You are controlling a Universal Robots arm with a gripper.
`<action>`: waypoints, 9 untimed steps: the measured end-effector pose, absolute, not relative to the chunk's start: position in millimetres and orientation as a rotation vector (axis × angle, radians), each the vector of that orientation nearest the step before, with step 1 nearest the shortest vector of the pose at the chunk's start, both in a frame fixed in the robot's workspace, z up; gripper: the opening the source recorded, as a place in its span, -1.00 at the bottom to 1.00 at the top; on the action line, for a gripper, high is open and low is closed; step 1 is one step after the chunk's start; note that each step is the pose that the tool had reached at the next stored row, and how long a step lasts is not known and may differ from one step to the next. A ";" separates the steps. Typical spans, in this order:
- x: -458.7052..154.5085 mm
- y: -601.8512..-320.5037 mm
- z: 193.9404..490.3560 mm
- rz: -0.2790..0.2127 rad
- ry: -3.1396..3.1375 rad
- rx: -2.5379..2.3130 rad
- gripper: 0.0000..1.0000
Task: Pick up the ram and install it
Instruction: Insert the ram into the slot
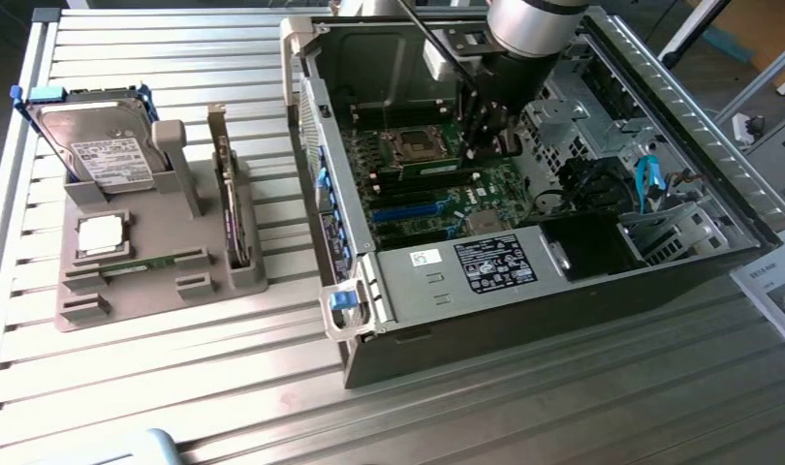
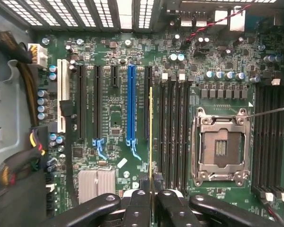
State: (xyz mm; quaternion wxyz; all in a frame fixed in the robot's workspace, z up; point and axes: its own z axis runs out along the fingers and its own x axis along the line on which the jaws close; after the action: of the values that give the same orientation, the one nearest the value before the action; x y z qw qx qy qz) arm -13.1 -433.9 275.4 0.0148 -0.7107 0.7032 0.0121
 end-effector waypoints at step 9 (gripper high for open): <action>-21.5 -421.0 257.4 0.042 2.187 -2.210 -0.75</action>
State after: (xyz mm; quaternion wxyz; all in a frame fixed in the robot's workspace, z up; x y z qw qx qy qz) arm -21.5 -421.0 257.4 0.0161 -0.7107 0.7032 0.0134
